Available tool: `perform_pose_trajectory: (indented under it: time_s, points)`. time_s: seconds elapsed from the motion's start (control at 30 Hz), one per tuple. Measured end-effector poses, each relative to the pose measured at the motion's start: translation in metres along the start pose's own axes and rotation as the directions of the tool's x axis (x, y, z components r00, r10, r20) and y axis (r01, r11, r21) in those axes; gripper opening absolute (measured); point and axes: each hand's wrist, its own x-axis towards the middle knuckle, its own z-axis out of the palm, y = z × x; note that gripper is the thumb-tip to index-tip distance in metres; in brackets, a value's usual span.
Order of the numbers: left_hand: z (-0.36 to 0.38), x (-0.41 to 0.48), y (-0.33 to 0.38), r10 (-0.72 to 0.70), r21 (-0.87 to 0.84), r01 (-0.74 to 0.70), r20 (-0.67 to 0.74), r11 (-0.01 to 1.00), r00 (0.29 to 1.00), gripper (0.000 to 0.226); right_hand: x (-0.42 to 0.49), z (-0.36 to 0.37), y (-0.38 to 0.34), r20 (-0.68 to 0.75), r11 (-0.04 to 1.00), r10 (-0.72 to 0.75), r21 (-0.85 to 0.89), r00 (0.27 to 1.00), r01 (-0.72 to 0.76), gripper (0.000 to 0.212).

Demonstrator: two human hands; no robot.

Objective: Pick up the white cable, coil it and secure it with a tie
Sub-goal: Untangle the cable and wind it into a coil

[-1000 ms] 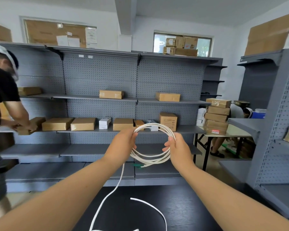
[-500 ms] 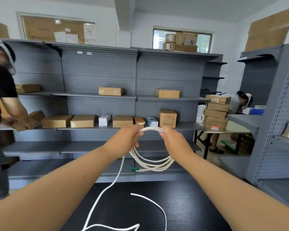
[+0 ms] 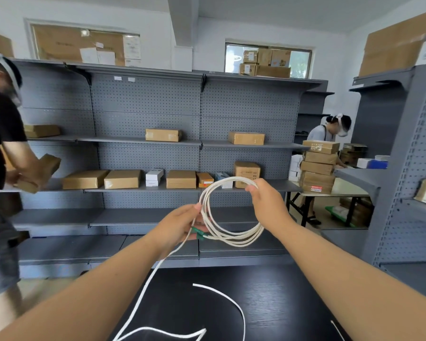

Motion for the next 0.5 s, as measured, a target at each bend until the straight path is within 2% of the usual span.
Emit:
perform_pose_trajectory:
  time_s: [0.07, 0.17, 0.23, 0.4, 0.5]
  points:
    - [0.004, -0.002, -0.007, 0.014, 0.011, -0.014, -0.055, 1.0, 0.998, 0.035, 0.001, 0.0, 0.002, -0.038, 0.999, 0.025, 0.021, 0.999, -0.024, 0.026]
    - [0.009, -0.003, -0.016, 0.065, 0.05, -0.055, -0.223, 0.997, 0.973, 0.038, 0.004, 0.0, 0.005, -0.115, 0.997, 0.063, 0.06, 0.991, -0.057, 0.026]
    - [0.013, -0.001, -0.018, 0.042, 0.042, -0.031, -0.279, 0.999, 0.959, 0.042, 0.006, 0.001, 0.007, -0.163, 0.994, 0.091, 0.077, 0.982, -0.079, 0.024]
    - [0.019, 0.001, -0.014, -0.065, 0.043, 0.079, -0.262, 0.996, 0.963, 0.054, 0.008, 0.002, 0.011, -0.247, 0.993, 0.106, 0.075, 0.963, -0.09, 0.026]
    - [0.015, -0.001, -0.006, -0.079, 0.03, 0.088, -0.228, 0.996, 0.97, 0.063, 0.008, 0.001, 0.012, -0.253, 0.994, 0.098, 0.07, 0.962, -0.083, 0.025]
